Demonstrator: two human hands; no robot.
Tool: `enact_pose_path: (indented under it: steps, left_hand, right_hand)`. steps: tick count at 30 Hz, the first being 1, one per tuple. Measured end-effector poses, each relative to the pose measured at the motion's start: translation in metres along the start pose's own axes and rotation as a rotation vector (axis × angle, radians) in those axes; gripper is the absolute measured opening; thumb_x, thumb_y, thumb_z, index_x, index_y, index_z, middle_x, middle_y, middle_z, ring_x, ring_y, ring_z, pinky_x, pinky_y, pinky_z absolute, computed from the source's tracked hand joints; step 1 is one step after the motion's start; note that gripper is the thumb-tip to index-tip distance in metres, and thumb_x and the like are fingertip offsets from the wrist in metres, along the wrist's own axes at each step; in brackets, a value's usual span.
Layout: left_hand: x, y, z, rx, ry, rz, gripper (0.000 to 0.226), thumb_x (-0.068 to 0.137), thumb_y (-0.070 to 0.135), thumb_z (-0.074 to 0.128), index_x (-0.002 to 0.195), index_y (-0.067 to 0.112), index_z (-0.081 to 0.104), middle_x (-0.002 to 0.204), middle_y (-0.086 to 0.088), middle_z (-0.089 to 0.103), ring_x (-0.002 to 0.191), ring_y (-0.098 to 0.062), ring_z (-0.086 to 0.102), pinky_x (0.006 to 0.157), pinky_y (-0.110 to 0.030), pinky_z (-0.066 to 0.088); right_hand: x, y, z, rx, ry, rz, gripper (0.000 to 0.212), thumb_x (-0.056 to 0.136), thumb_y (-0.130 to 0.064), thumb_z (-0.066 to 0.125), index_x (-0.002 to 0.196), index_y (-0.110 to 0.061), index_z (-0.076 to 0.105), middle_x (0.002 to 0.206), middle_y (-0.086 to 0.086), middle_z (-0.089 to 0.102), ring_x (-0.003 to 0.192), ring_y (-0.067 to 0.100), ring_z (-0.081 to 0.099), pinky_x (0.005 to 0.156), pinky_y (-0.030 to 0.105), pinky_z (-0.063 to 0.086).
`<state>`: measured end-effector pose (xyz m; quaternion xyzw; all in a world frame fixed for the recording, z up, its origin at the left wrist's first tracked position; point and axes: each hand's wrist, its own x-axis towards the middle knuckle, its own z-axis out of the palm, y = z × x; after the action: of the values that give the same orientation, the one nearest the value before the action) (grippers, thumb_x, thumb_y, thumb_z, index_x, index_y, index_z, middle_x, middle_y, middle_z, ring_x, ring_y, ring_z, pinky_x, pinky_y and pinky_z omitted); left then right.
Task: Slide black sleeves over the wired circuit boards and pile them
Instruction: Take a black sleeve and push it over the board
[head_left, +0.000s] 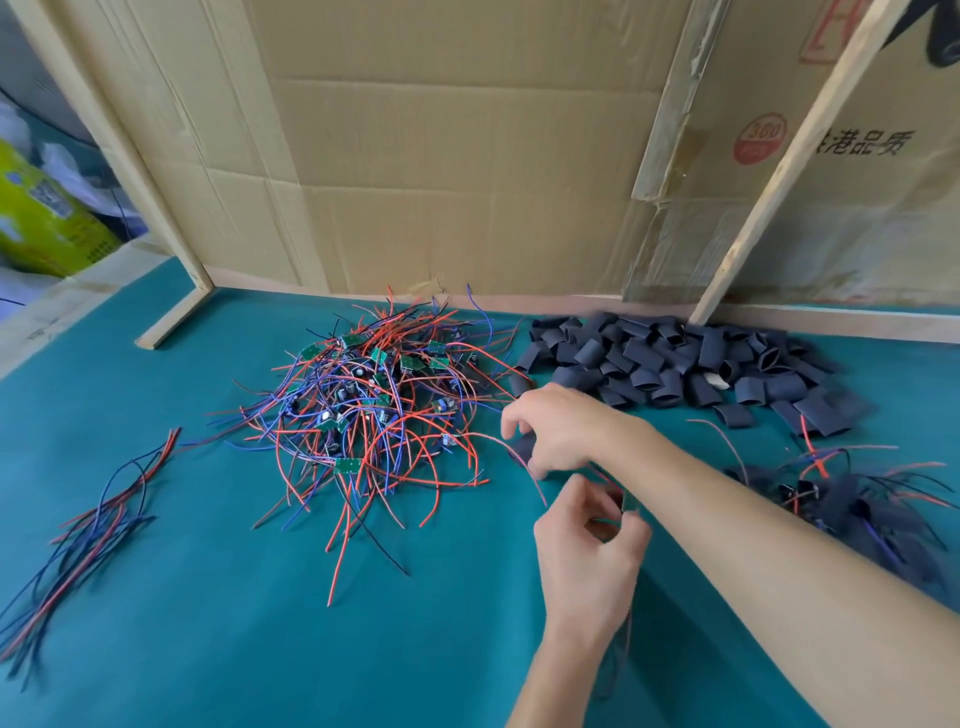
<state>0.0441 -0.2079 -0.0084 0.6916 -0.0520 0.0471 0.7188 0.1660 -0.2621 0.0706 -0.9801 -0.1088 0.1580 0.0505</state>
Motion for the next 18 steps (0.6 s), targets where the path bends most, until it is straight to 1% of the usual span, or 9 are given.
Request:
enact_pose_path:
  steps: [2, 4, 6, 9, 11, 13, 15, 16, 18]
  left_hand:
    - [-0.001, 0.002, 0.0, -0.001, -0.032, 0.018, 0.017, 0.072, 0.014, 0.066, 0.074, 0.023, 0.052, 0.074, 0.007, 0.065, 0.067, -0.014, 0.058, 0.065, -0.029, 0.05]
    - [-0.002, 0.004, 0.0, -0.011, -0.056, 0.025, 0.02, 0.071, 0.011, 0.063, 0.082, 0.026, 0.055, 0.079, 0.01, 0.066, 0.073, -0.016, 0.062, 0.069, -0.026, 0.052]
    - [-0.001, 0.003, -0.001, -0.022, -0.07, 0.024, 0.026, 0.07, 0.009, 0.06, 0.087, 0.029, 0.057, 0.082, 0.013, 0.068, 0.078, -0.014, 0.064, 0.071, -0.023, 0.052]
    - [-0.002, 0.003, -0.002, -0.02, -0.066, 0.032, 0.028, 0.07, 0.008, 0.06, 0.092, 0.026, 0.059, 0.084, 0.013, 0.069, 0.08, -0.014, 0.066, 0.073, -0.023, 0.053]
    - [-0.002, 0.004, -0.001, -0.033, -0.021, 0.03, 0.026, 0.07, 0.01, 0.061, 0.093, 0.024, 0.059, 0.083, 0.014, 0.068, 0.081, -0.013, 0.065, 0.073, -0.022, 0.052]
    - [-0.002, 0.004, -0.001, -0.056, 0.036, 0.025, 0.021, 0.073, 0.015, 0.065, 0.092, 0.024, 0.06, 0.081, 0.015, 0.066, 0.081, -0.012, 0.065, 0.073, -0.023, 0.052]
    - [-0.002, 0.004, -0.001, -0.074, 0.068, 0.022, 0.018, 0.079, 0.017, 0.069, 0.092, 0.025, 0.059, 0.081, 0.013, 0.066, 0.078, -0.017, 0.066, 0.072, -0.032, 0.055]
    - [-0.002, 0.004, -0.001, -0.08, 0.073, 0.013, 0.018, 0.083, 0.017, 0.07, 0.092, 0.027, 0.058, 0.082, 0.012, 0.066, 0.074, -0.023, 0.066, 0.068, -0.036, 0.056]
    - [-0.003, 0.006, 0.0, -0.09, 0.083, -0.002, 0.02, 0.088, 0.016, 0.065, 0.09, 0.033, 0.056, 0.083, 0.011, 0.066, 0.065, -0.027, 0.066, 0.059, -0.03, 0.053]
  right_hand:
    - [0.003, 0.0, 0.001, -0.044, 0.027, -0.014, 0.046, 0.074, -0.017, 0.081, 0.115, -0.034, 0.067, 0.122, 0.002, 0.06, 0.112, 0.027, 0.06, 0.091, 0.04, 0.055]
    - [0.005, 0.0, 0.002, -0.069, 0.09, -0.027, 0.028, 0.08, -0.015, 0.077, 0.1, -0.032, 0.067, 0.11, 0.003, 0.06, 0.107, 0.028, 0.06, 0.079, 0.035, 0.051]
    - [0.003, 0.0, 0.004, -0.057, 0.13, -0.023, 0.016, 0.08, -0.014, 0.074, 0.087, -0.026, 0.066, 0.095, 0.003, 0.059, 0.096, 0.029, 0.06, 0.07, 0.035, 0.05]
    - [-0.005, 0.003, 0.004, 0.055, 0.201, -0.024, 0.007, 0.08, -0.016, 0.074, 0.086, -0.018, 0.072, 0.086, 0.007, 0.065, 0.088, 0.03, 0.06, 0.074, 0.04, 0.056]
    - [-0.014, 0.011, -0.004, 0.227, 0.379, -0.01, 0.011, 0.079, -0.021, 0.075, 0.083, -0.012, 0.071, 0.076, 0.012, 0.065, 0.078, 0.029, 0.058, 0.069, 0.036, 0.048]
    - [-0.027, 0.024, -0.013, 0.457, 0.594, 0.043, 0.019, 0.077, -0.022, 0.08, 0.088, -0.008, 0.073, 0.078, 0.013, 0.069, 0.074, 0.026, 0.059, 0.07, 0.035, 0.047]
    - [-0.048, 0.04, -0.015, 0.717, 0.712, 0.103, 0.023, 0.076, -0.019, 0.083, 0.098, -0.02, 0.076, 0.09, 0.003, 0.077, 0.084, 0.018, 0.068, 0.079, 0.034, 0.053]
    - [-0.061, 0.048, -0.011, 0.849, 0.74, 0.134, 0.027, 0.077, -0.017, 0.082, 0.1, -0.028, 0.075, 0.089, -0.004, 0.077, 0.081, 0.013, 0.068, 0.074, 0.033, 0.055]
    - [-0.085, 0.061, 0.006, 1.091, 0.775, 0.199, 0.032, 0.079, -0.01, 0.079, 0.097, -0.035, 0.069, 0.073, -0.006, 0.073, 0.061, 0.009, 0.06, 0.055, 0.025, 0.049]
